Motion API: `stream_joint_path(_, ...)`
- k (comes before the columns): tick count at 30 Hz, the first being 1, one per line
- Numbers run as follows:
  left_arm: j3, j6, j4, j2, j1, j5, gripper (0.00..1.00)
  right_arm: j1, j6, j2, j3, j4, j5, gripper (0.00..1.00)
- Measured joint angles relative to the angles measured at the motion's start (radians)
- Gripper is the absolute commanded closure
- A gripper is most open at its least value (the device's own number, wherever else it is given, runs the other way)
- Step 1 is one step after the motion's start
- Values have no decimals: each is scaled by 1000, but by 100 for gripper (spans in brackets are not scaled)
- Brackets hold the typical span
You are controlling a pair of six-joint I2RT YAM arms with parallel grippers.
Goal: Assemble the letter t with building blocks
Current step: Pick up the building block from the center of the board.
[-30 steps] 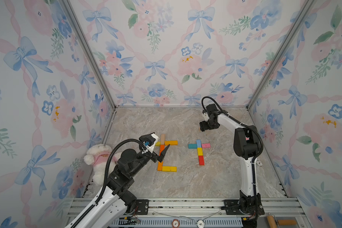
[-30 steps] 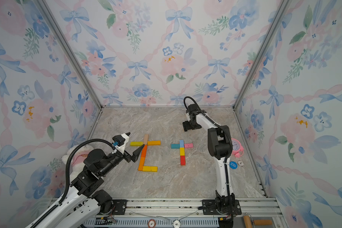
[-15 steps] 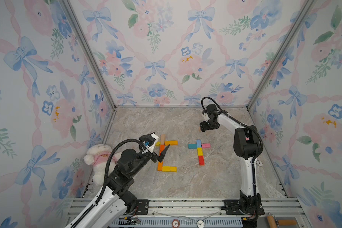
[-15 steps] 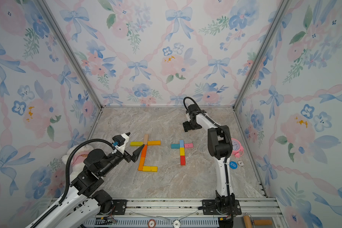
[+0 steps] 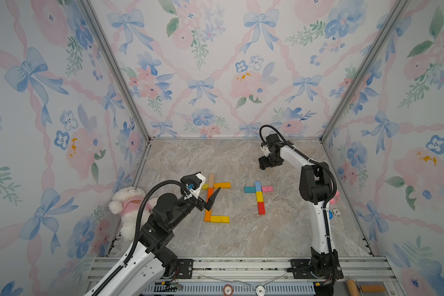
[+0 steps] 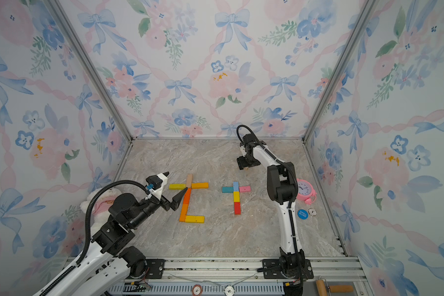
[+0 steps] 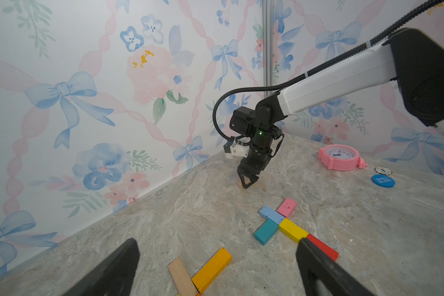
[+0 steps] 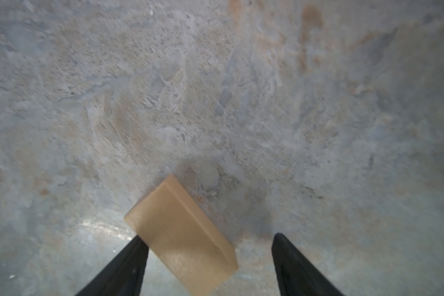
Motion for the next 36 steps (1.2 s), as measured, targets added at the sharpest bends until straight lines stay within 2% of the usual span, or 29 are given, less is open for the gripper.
stream_joint_path(4, 0, 0, 0, 0, 0, -3, 2, 0, -12, 29, 55, -25, -2, 33)
stream_joint_path(12, 0, 0, -5, 0, 0, -4, 2, 0, -29, 60, 107, -52, -19, 54)
stream_joint_path(18, 0, 0, -5, 0, 0, -4, 2, 0, -32, 60, 108, -59, -32, 56)
stream_joint_path(27, 0, 0, -5, 0, 0, -4, 2, 0, -46, 60, 108, -59, -42, 77)
stream_joint_path(33, 0, 0, -5, 0, 0, -4, 2, 0, -45, 56, 95, -43, -38, 80)
stream_joint_path(36, 0, 0, -5, 0, 0, -4, 2, 0, -53, 20, 31, 0, -31, 82)
